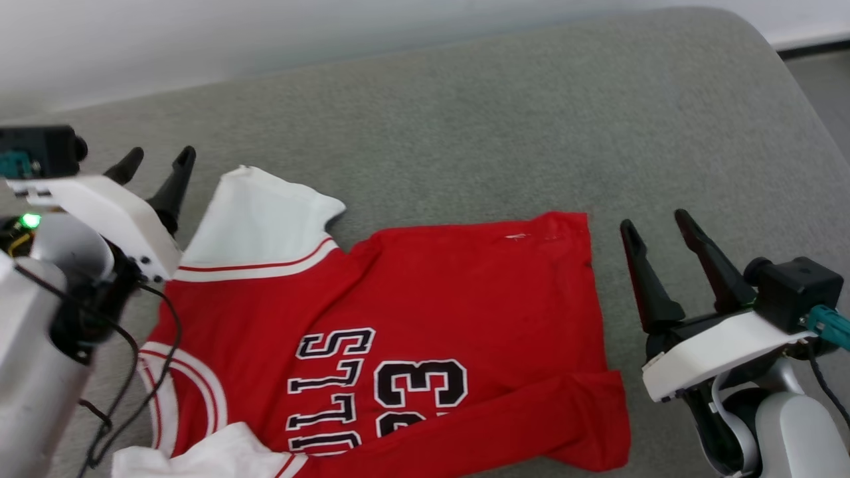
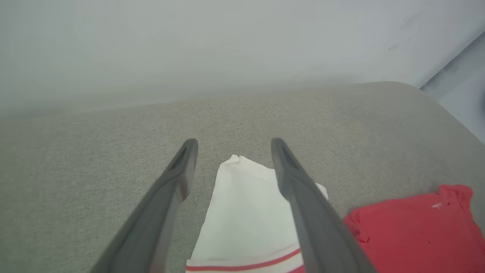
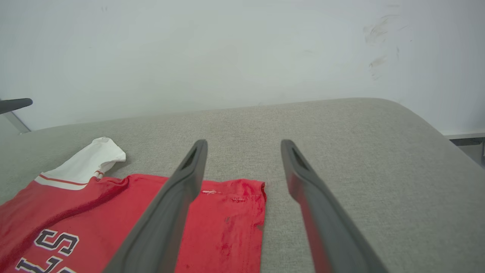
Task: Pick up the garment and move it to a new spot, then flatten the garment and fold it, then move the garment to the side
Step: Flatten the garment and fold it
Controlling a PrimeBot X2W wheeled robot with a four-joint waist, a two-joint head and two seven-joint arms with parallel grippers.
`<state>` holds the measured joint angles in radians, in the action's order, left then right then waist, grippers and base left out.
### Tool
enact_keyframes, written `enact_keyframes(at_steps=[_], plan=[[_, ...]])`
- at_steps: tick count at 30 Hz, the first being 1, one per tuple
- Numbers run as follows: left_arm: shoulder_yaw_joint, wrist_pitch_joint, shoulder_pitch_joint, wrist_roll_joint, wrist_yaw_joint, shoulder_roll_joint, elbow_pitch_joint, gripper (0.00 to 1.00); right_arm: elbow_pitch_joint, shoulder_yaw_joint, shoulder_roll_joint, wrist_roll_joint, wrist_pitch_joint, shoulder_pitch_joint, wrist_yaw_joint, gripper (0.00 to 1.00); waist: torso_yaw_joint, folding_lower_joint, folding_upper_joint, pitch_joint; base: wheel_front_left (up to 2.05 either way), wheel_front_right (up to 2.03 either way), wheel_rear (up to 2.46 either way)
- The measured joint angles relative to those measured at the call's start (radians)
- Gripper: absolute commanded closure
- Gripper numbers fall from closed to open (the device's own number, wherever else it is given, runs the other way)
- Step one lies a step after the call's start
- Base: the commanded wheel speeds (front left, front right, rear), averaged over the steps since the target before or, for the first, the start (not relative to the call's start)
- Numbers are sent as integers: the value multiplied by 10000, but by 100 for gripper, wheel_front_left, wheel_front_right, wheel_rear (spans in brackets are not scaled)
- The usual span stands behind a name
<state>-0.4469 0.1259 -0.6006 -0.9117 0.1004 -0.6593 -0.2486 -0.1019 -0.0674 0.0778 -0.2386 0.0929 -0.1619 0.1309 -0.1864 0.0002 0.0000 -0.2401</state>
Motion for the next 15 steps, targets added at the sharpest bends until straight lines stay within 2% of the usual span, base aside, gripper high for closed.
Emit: enact_keyframes(at_steps=[7,10,15], plan=[[-548,3273,-1394,-748,-844,-669,-1396,0,316,-230,-178,-171,-284,-161,0,0,-816,0,0,-812,0,0,0],[-754,4362,-1848,-872,-1011,-932,-1760,0,453,-307,-211,-270,-439,-197,0,0,-1090,0,0,-1155,0,0,0],[-991,5572,-2320,-974,-1085,-1179,-2293,0,738,-479,-240,-541,-692,-314,0,0,-1467,0,0,-1704,0,0,0]])
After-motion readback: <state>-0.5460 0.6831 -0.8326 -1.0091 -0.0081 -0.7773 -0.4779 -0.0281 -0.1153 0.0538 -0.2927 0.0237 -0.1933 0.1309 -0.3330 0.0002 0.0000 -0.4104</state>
